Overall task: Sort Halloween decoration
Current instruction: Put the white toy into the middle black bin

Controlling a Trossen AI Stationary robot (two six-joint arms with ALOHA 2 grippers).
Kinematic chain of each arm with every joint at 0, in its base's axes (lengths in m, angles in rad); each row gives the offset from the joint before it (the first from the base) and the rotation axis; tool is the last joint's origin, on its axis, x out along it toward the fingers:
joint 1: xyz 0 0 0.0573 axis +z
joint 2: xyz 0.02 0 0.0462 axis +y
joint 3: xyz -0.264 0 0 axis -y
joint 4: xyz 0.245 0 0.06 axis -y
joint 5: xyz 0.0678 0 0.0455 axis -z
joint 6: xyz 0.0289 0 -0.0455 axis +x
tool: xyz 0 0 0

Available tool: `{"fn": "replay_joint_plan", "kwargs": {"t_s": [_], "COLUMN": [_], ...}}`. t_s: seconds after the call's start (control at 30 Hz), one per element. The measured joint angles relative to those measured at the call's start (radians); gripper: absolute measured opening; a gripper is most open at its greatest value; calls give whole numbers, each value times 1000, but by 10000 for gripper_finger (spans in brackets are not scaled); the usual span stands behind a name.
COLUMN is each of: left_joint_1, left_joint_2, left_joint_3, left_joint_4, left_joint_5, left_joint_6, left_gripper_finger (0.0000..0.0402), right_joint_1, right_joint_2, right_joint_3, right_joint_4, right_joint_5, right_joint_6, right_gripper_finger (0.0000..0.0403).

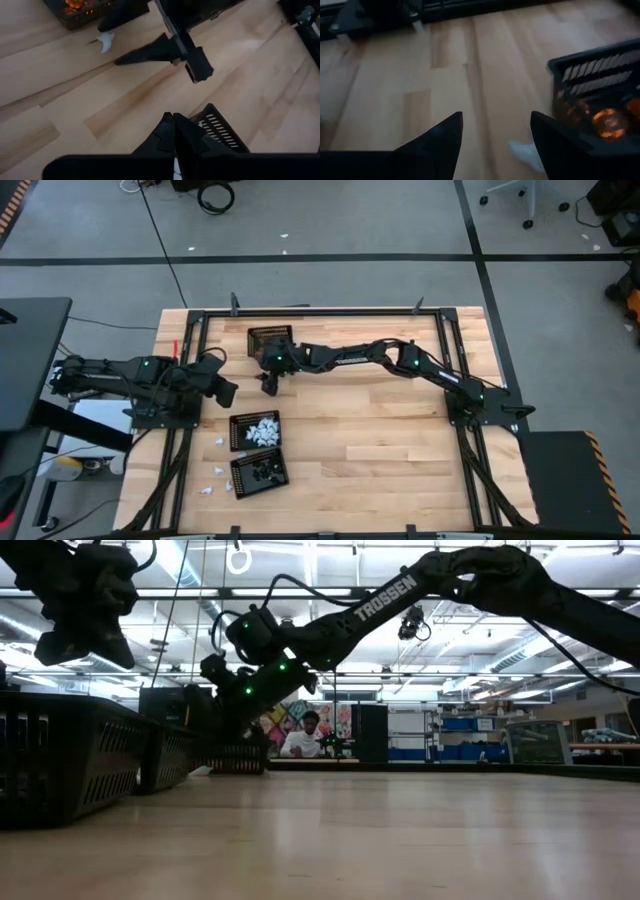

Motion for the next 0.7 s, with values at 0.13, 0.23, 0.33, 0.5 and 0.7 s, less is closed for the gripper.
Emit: {"fn": "replay_joint_plan", "kwargs": {"t_s": [0.13,0.23,0.33,0.5,0.7], "left_joint_1": [1,1,1,1,1], "left_joint_2": [0,0,0,0,0], "left_joint_3": [0,0,0,0,0], "left_joint_4": [3,5,5,5,6], "left_joint_5": [-2,-3,-3,-3,-3], "left_joint_6": [8,18,25,28,38], "left_gripper_finger": [9,9,9,9,9], "right_joint_1": [0,3,19,85,149], "right_joint_2": [-1,-6,-22,-54,-38], "right_joint_3": [0,0,0,0,0], "right_joint_4": [-9,-19,-57,-160,-122], "right_joint_5": [15,15,51,198,419], "right_joint_6": [-58,-86,-97,31,217], "right_gripper_finger": [238,238,238,238,238]}}
